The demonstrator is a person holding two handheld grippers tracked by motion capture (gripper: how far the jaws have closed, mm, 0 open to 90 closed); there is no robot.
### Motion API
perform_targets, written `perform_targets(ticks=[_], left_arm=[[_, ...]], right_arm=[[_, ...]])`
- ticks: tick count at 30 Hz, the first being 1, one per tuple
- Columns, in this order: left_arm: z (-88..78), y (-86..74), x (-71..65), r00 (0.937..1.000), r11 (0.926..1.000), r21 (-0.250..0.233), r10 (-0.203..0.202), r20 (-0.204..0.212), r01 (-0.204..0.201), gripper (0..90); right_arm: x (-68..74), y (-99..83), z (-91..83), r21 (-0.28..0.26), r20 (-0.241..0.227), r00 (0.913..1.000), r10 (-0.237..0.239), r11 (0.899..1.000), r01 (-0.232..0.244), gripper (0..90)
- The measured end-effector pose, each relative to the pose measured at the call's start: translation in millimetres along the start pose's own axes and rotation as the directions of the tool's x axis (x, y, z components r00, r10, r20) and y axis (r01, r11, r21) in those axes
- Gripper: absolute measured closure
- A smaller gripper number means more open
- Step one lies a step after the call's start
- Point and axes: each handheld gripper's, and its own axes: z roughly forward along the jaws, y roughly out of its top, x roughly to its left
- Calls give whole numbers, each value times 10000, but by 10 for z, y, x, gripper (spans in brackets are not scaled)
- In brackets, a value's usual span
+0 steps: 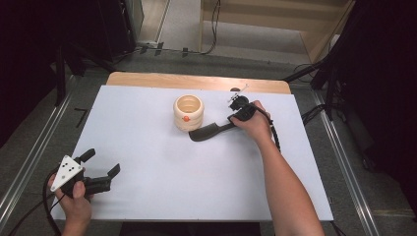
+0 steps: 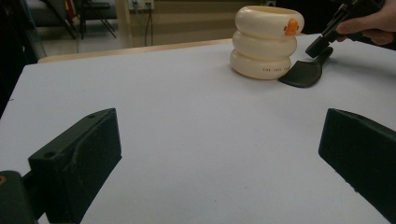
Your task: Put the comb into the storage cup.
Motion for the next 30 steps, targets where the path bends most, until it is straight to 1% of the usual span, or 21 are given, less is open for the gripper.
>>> perform_targets(ticks=[1, 2, 3, 4, 5, 6, 7, 8, 9, 10, 11, 12, 13, 15, 17, 20, 22, 27, 30], left_arm=[[0, 0, 0, 10000, 10000, 0, 0, 0, 0, 0], [0, 0, 0, 10000, 10000, -2, -3, -2, 3, 0], [0, 0, 0, 10000, 10000, -4, -6, -2, 6, 0], [0, 0, 1, 10000, 10000, -4, -7, 2, 7, 0], [1, 0, 0, 10000, 10000, 1, -14, -10, 14, 0], [1, 1, 1, 10000, 10000, 9, -10, -4, 10, 0], [3, 1, 1, 10000, 10000, 12, 9, 6, -9, 0], [4, 1, 2, 10000, 10000, 16, 32, 13, -32, 0], [5, 0, 1, 10000, 10000, 9, 40, 8, -40, 0], [4, 0, 0, 10000, 10000, 18, 41, 1, -41, 0], [4, 0, 0, 10000, 10000, 18, 41, 1, -41, 0], [1, 0, -1, 10000, 10000, 32, 35, -12, -35, 0], [1, -1, -1, 10000, 10000, 26, 29, -18, -28, 0], [2, 0, -1, 10000, 10000, 25, 34, -20, -34, 0], [6, 1, 0, 10000, 10000, 42, 43, -36, -43, 0], [6, 2, -2, 10000, 10000, 75, 52, -49, -51, 0], [3, 1, -2, 10000, 10000, 80, 53, -38, -53, 0], [4, 0, 1, 10000, 10000, 49, 53, -13, -53, 0], [2, -1, 0, 10000, 10000, 28, 32, 5, -32, 0]], right_arm=[[-8, -9, -13, -93, -21, 9999, -155, 9998, 155, 882], [-5, -14, -41, -144, 103, 9997, -225, 9996, 227, 877], [-11, -17, -73, -298, 85, 9994, -350, 9989, 352, 834], [-16, -18, -106, -510, -45, 9987, -500, 9975, 497, 786], [-14, -15, -139, -585, -181, 9972, -730, 9957, 718, 757], [-3, -11, -167, -518, -144, 9955, -940, 9943, 932, 757], [6, -7, -189, -486, -31, 9936, -1128, 9925, 1126, 779], [6, -4, -212, -421, 40, 9926, -1212, 9917, 1213, 837], [8, -3, -230, -408, 179, 9942, -1064, 9934, 1070, 869], [-12, -2, -242, -427, 244, 9945, -1020, 9938, 1030, 881], [-12, -2, -242, -427, 244, 9945, -1020, 9938, 1030, 881], [-38, -5, -242, -359, 266, 9968, -750, 9965, 760, 883], [-44, -7, -234, -307, 296, 9972, -690, 9971, 699, 884], [-50, -13, -197, -272, 66, 9984, -557, 9981, 559, 884], [-11, 3, -168, -267, -105, 9978, -653, 9975, 650, 884], [115, 76, -122, -269, -101, 9943, -1060, 9940, 1057, 883], [190, 125, -86, -167, -132, 9926, -1211, 9925, 1209, 884], [319, 184, 52, 36, -217, 9921, -1234, 9923, 1235, 884], [351, 196, 111, 173, -177, 9923, -1227, 9923, 1230, 884]])
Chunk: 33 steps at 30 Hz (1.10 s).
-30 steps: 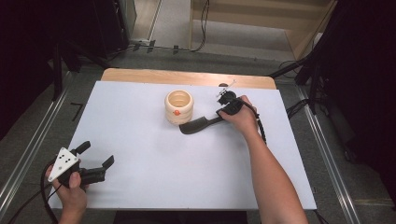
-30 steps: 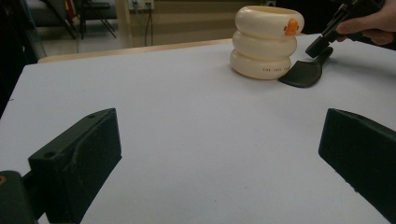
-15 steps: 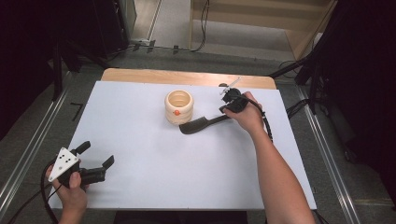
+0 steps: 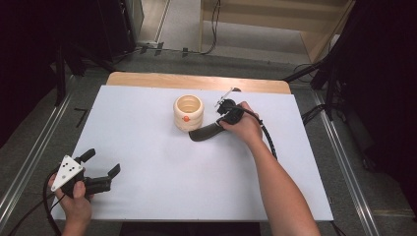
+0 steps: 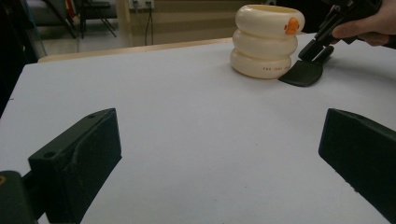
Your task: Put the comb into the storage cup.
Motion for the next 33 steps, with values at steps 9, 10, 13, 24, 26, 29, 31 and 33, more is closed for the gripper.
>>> perform_targets(ticks=[9, 10, 13, 24, 26, 29, 31, 33], left_arm=[[1, 1, 1, 10000, 10000, 16, 22, 10, -22, 0], [2, 1, 1, 10000, 10000, 17, 19, 14, -19, 0], [4, 2, -7, 10000, 10000, 45, 0, -31, 0, 0], [8, 1, -11, 10000, 10000, 36, 1, -51, -1, 0], [8, 1, -10, 10000, 10000, 31, 1, -50, -1, 0], [11, 2, -12, 10000, 10000, 51, 18, -41, -17, 0], [10, 2, -13, 10000, 10000, 54, 21, -43, -20, 0], [9, 2, -12, 10000, 10000, 56, 18, -43, -18, 0]], right_arm=[[-11, -90, -55, -280, -249, 9997, -68, 9996, 61, 884], [-6, -103, -64, -269, -257, 9996, -101, 9996, 94, 884], [12, -136, -94, -269, -315, 9994, -136, 9996, 127, 884], [46, -247, -169, -51, -596, 9970, -484, 9988, 482, 884], [63, -274, -192, -74, -619, 9968, -505, 9987, 502, 884], [93, -322, -219, -85, -729, 9956, -586, 9983, 581, 884], [115, -353, -240, -103, -824, 9946, -629, 9980, 623, 884], [140, -385, -265, -214, -904, 9935, -696, 9975, 679, 884]])
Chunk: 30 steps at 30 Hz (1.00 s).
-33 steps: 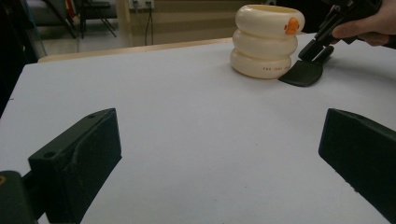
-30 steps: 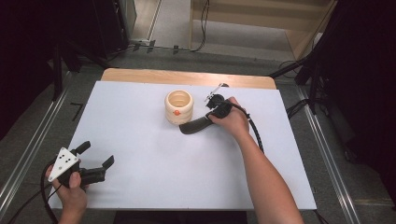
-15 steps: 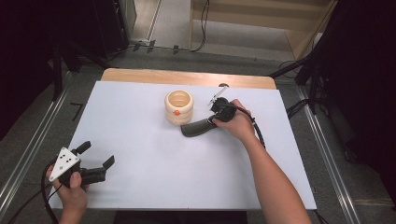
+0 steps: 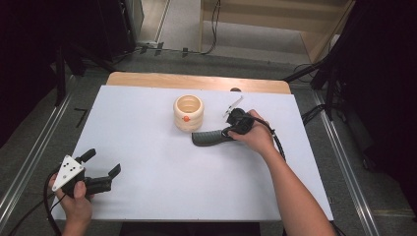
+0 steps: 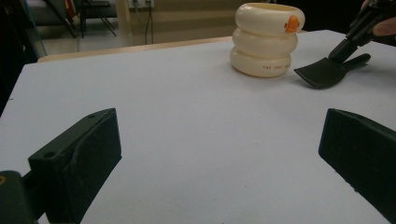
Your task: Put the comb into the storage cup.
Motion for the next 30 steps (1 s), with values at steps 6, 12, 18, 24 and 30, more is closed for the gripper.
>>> perform_targets(ticks=[6, 12, 18, 24, 30], left_arm=[[4, 0, -3, 10000, 10000, 7, 15, -15, -15, 0], [6, 0, -4, 10000, 10000, 5, -2, -29, 2, 0], [6, 0, -4, 10000, 10000, 36, 3, -53, -3, 0], [5, 0, -3, 10000, 10000, 36, -10, -70, 11, 0], [5, -2, 2, 10000, 10000, 6, -18, -22, 18, 0]], right_arm=[[54, -84, -69, -203, -26, 9999, -116, 9997, 116, 883], [-5, -164, -201, -577, -36, 9990, -451, 9973, 448, 698], [-6, -191, -203, -170, -497, 9892, -1379, 9904, 1372, 517], [1, -181, -82, 214, -499, 9785, -2003, 9792, 2016, 525], [0, -191, -2, 399, -659, 9712, -2291, 9719, 2320, 578]])
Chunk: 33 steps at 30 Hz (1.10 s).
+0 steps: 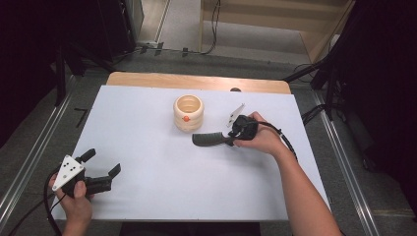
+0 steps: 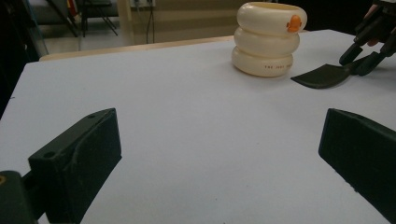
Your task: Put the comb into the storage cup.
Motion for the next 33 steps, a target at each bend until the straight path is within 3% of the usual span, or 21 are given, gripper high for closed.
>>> perform_targets(ticks=[3, 6, 10, 13, 15, 16, 24, 33], left_arm=[[0, 1, -2, 10000, 10000, 16, 10, -7, -10, 0], [0, 0, -3, 10000, 10000, 16, 14, -14, -14, 0], [0, 0, -4, 10000, 10000, 17, 19, -22, -18, 0], [1, 1, -4, 10000, 10000, 23, 18, -22, -18, 0], [1, 2, -4, 10000, 10000, 35, 17, -25, -17, 0], [1, 2, -4, 10000, 10000, 37, 26, -23, -26, 0], [4, 2, -10, 10000, 10000, 42, 67, -21, -67, 0], [7, 2, -17, 10000, 10000, 50, 74, -42, -74, 0]], right_arm=[[12, -6, -7, 9, -194, 9998, -33, 10000, 33, 657], [35, 6, -8, 15, -281, 9989, -385, 9993, 385, 702], [66, 12, -23, 236, -249, 9993, -295, 9993, 301, 704], [75, -1, -29, 103, -301, 9986, -429, 9990, 432, 705], [94, -23, -54, 175, -228, 9996, -143, 9997, 147, 705], [81, -37, -67, 50, -173, 9994, -287, 9996, 288, 705], [130, -165, -162, -494, -87, 9997, 236, 9985, -240, 705], [206, -256, -321, -1676, 95, 9980, 622, 9840, -597, 705]])
